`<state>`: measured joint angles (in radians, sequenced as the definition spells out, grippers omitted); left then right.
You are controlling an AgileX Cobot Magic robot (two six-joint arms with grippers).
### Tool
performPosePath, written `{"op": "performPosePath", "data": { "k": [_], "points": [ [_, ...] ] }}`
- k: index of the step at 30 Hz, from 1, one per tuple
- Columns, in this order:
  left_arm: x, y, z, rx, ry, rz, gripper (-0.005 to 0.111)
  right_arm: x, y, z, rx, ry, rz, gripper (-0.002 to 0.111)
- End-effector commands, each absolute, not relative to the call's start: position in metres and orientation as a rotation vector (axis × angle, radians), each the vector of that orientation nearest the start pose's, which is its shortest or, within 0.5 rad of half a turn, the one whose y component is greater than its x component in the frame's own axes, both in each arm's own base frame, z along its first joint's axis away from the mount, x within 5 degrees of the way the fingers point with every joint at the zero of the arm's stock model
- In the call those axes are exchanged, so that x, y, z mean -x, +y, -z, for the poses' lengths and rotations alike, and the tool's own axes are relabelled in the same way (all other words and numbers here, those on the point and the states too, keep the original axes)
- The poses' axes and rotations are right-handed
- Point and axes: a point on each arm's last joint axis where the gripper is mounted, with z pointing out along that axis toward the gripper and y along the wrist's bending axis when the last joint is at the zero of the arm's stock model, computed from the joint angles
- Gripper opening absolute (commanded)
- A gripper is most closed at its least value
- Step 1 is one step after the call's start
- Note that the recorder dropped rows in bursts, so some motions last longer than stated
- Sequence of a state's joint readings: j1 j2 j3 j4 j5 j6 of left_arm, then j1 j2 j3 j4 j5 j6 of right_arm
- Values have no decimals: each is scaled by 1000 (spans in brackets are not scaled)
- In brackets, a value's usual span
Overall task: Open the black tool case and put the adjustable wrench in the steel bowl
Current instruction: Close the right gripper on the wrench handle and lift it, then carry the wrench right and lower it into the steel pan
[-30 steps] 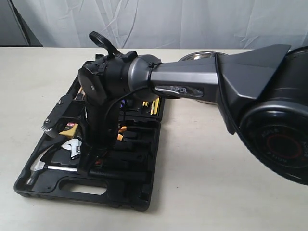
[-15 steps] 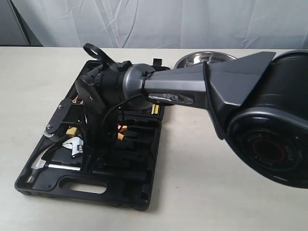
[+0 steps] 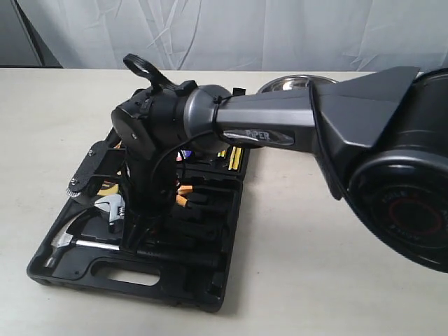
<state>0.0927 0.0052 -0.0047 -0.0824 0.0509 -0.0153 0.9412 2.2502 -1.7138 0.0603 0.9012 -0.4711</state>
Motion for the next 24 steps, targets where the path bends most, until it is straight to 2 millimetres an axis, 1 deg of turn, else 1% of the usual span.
{"op": "performPosePath", "data": {
  "k": [1, 7, 12, 16, 19, 22, 24],
  "points": [
    [-56, 5, -209, 140, 1528, 12, 0, -272, 373, -170, 1806, 2229, -166, -1],
    [-56, 5, -209, 140, 1528, 12, 0, -272, 372, -177, 1797, 2218, -171, -1],
    [-56, 5, -209, 140, 1528, 12, 0, -269, 375, -174, 1778, 2246, -234, -1],
    [-56, 5, -209, 140, 1528, 12, 0, -270, 377, -173, 1768, 2236, -241, -1],
    [-56, 5, -209, 140, 1528, 12, 0, -270, 375, -183, 1754, 2217, -244, -1],
    [-56, 5, -209, 140, 1528, 12, 0, -273, 371, -195, 1750, 2177, -175, -1],
    [-56, 5, -209, 140, 1528, 12, 0, -279, 364, -204, 1700, 2183, -121, -1]
  ]
}}
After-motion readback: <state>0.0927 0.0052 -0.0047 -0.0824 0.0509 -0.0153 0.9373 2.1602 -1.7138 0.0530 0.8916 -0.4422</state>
